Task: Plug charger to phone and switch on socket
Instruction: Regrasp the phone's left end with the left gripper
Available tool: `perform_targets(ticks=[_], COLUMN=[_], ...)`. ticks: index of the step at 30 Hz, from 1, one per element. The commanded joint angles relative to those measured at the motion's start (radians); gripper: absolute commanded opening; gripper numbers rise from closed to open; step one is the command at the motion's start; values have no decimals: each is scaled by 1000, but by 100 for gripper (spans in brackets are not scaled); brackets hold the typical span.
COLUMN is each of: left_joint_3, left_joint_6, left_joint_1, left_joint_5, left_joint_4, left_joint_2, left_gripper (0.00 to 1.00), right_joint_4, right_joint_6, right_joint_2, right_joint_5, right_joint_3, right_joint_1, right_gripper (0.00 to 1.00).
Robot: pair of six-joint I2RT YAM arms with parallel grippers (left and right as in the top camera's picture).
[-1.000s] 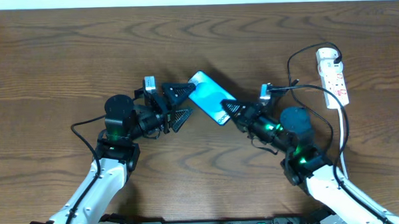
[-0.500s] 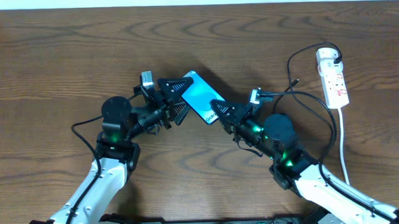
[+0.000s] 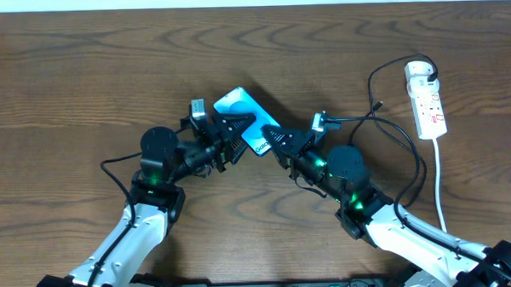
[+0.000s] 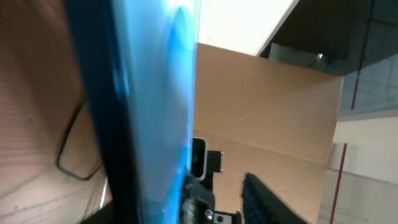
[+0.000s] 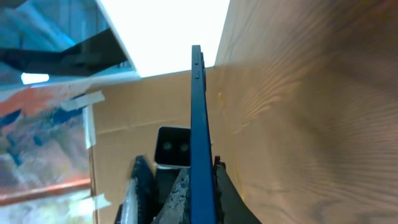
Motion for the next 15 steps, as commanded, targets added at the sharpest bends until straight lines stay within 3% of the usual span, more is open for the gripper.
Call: perform_targets(ticks=[1,10,15], left_joint_3=[34,34,34], left_joint_6=[-13,-16,-20], left_joint_1=[-11,-10,-10], left_joint_5=[-18,-50,-114], left_joint_4=[23,23,23], left_joint_2=[-21,-21,-21], left_gripper=[38,23,22], right_joint_4=[26,26,26], right_joint_6=[-16,41,70], right_joint_2=[14,14,14], right_joint_5=[-137,-152,-183], right_joint_3=[-5,-5,-5], right_joint_1=[21,21,21], right_gripper=[1,1,1])
